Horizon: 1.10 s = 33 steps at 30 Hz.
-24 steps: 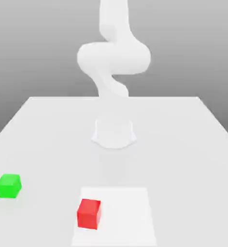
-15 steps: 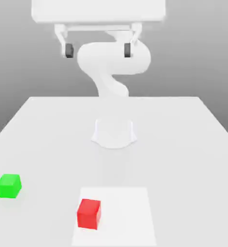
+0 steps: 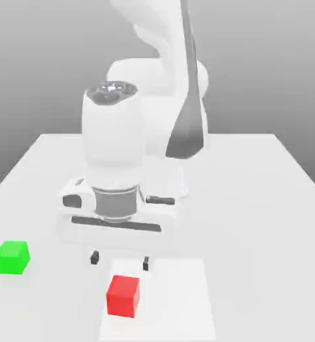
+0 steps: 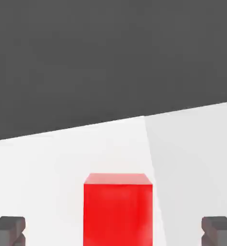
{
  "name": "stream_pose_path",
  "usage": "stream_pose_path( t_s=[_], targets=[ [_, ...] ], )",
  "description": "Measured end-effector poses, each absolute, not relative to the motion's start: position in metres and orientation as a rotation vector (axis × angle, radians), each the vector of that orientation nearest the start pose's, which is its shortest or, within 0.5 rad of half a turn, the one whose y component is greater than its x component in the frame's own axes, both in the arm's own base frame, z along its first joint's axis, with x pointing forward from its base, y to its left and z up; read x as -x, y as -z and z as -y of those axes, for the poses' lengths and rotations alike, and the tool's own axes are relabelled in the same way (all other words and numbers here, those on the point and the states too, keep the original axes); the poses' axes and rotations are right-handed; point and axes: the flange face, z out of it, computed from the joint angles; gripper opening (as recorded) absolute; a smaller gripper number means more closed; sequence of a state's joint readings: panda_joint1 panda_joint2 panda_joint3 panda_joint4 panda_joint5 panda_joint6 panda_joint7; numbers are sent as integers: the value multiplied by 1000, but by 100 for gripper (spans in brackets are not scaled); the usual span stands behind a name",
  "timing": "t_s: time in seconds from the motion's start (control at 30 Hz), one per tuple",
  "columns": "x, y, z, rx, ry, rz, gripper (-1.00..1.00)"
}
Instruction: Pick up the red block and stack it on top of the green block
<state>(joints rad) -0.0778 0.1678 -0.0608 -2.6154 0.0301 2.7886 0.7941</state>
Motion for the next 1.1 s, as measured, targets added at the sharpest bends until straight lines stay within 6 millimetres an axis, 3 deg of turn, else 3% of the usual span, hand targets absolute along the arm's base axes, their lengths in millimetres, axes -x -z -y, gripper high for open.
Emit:
stream_pose_path(
  t_s=[0.1,0.13,0.37,0.53,0.57,0.8,1.1],
  targets=[
    [-429,-158,62,2786,1,-1451,0],
    [-428,-149,62,2786,1,-1452,-100],
    [-428,-148,62,2786,0,-1452,-100],
    [-428,-198,62,2786,1,-1451,-100],
    [-427,-205,70,2789,1,-1450,-100],
    [-397,-225,179,2797,2,-1459,-100],
    [-316,-244,305,2799,-2,-1433,-100]
  ],
)
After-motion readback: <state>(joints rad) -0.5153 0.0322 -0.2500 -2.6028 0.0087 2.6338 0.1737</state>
